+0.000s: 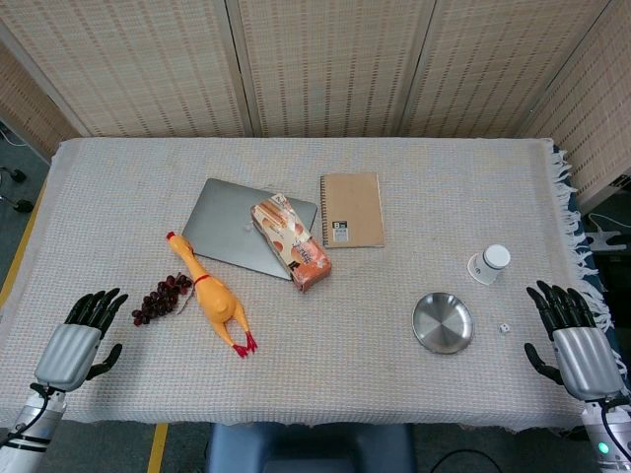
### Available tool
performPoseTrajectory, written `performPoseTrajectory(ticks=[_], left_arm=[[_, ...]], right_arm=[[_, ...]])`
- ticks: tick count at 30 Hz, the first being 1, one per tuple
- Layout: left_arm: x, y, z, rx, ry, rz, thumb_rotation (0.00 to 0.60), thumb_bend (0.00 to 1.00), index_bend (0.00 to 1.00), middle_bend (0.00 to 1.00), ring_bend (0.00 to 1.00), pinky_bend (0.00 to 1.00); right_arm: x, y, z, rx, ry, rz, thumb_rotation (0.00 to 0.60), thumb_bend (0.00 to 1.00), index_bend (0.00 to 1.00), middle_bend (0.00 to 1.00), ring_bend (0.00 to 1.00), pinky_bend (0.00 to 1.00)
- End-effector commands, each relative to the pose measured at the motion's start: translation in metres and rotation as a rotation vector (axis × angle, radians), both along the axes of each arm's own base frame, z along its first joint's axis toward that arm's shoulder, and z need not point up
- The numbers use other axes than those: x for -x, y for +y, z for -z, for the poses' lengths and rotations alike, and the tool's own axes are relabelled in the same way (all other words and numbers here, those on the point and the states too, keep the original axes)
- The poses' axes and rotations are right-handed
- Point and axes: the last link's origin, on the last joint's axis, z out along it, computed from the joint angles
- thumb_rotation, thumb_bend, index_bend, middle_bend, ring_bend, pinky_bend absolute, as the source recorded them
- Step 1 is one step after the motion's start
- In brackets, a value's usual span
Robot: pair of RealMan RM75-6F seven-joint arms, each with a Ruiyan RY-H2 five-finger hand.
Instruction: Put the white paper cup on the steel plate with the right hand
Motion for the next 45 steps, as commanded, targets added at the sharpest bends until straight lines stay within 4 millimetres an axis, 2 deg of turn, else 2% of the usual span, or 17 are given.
performPoseTrajectory(ticks=[1, 6, 9, 11, 14, 17, 23, 27, 38, 45], left_arm=[[-0.001, 0.000, 0.000, -0.002, -0.002, -0.001, 0.600, 0.41, 0.00, 0.00, 0.00, 0.09], [0.001, 0.001, 0.000, 0.000, -0.012, -0.013, 0.600, 0.41, 0.00, 0.00, 0.00, 0.09], [0.003, 0.003, -0.003, -0.006, -0.018, -0.024, 0.600, 0.41, 0.00, 0.00, 0.00, 0.09], [0.004, 0.004, -0.004, -0.011, -0.023, -0.027, 0.600, 0.41, 0.00, 0.00, 0.00, 0.09], [0.005, 0.004, -0.006, -0.013, -0.025, -0.029, 0.600, 0.41, 0.00, 0.00, 0.00, 0.09], [0.005, 0.004, -0.007, -0.012, -0.031, -0.028, 0.600, 0.41, 0.00, 0.00, 0.00, 0.09], [0.005, 0.005, -0.006, -0.003, -0.034, -0.026, 0.600, 0.41, 0.00, 0.00, 0.00, 0.09], [0.005, 0.004, -0.007, -0.007, -0.035, -0.027, 0.600, 0.41, 0.00, 0.00, 0.00, 0.09], [0.007, 0.006, -0.005, 0.000, -0.026, -0.038, 0.600, 0.41, 0.00, 0.00, 0.00, 0.09], [0.008, 0.007, -0.005, 0.000, -0.023, -0.044, 0.600, 0.41, 0.00, 0.00, 0.00, 0.09]], right_arm=[[0.002, -0.002, 0.003, -0.011, 0.009, 0.007, 0.600, 0.26, 0.00, 0.00, 0.00, 0.00], [0.007, -0.013, 0.014, -0.049, 0.017, 0.023, 0.600, 0.26, 0.00, 0.00, 0.00, 0.00], [0.015, -0.026, 0.029, -0.125, 0.077, 0.009, 0.600, 0.26, 0.01, 0.00, 0.00, 0.00], [0.023, -0.031, 0.041, -0.183, 0.118, -0.010, 0.600, 0.26, 0.09, 0.00, 0.00, 0.02], [0.029, -0.033, 0.048, -0.217, 0.147, -0.019, 0.600, 0.26, 0.20, 0.00, 0.00, 0.04], [0.046, -0.037, 0.058, -0.247, 0.182, -0.005, 0.600, 0.26, 0.34, 0.00, 0.00, 0.05], [0.070, -0.046, 0.074, -0.307, 0.237, 0.053, 0.600, 0.26, 0.41, 0.00, 0.00, 0.05], [0.076, -0.052, 0.078, -0.301, 0.245, 0.071, 0.600, 0.26, 0.41, 0.00, 0.00, 0.05], [0.082, -0.062, 0.076, -0.263, 0.237, 0.085, 0.600, 0.26, 0.39, 0.00, 0.00, 0.05], [0.083, -0.071, 0.082, -0.272, 0.235, 0.093, 0.600, 0.26, 0.38, 0.00, 0.00, 0.06]])
